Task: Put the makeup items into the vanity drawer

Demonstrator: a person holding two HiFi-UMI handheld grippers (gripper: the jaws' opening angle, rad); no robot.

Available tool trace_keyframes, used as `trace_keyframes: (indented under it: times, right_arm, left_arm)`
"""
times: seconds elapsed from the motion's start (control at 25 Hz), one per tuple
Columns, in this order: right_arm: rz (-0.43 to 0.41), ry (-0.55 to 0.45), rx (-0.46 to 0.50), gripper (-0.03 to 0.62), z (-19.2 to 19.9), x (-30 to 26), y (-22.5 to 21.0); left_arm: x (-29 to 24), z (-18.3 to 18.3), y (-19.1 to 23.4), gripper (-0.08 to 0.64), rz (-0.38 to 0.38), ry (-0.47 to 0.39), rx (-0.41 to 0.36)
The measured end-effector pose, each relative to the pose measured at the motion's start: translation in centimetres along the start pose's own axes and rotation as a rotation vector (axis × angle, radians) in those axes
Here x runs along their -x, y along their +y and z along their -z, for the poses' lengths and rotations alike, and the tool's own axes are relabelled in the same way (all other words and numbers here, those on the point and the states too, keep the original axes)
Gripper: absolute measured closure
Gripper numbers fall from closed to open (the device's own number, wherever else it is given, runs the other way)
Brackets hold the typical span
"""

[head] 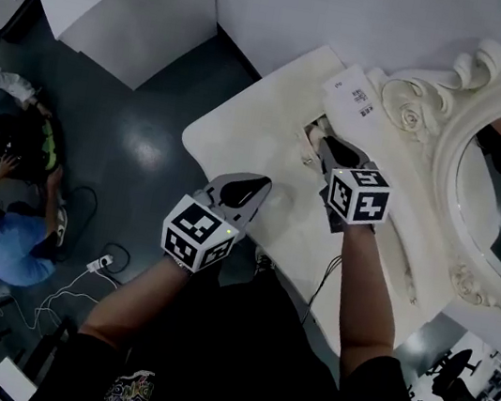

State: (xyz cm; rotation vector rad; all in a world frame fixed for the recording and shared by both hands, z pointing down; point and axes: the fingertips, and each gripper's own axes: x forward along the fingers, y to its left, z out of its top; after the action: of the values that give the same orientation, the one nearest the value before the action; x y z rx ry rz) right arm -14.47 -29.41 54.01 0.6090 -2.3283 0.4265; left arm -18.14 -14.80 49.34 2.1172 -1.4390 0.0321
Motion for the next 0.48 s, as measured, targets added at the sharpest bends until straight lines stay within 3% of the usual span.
trace_keyframes:
  times: [0.48]
  right_arm:
    - [0.030,0.072,0.000,0.538,0.7,-2.0,-0.3]
  left_arm:
    - [0.4,0.0,1.4,0.560,-0.013,0.005,0.012]
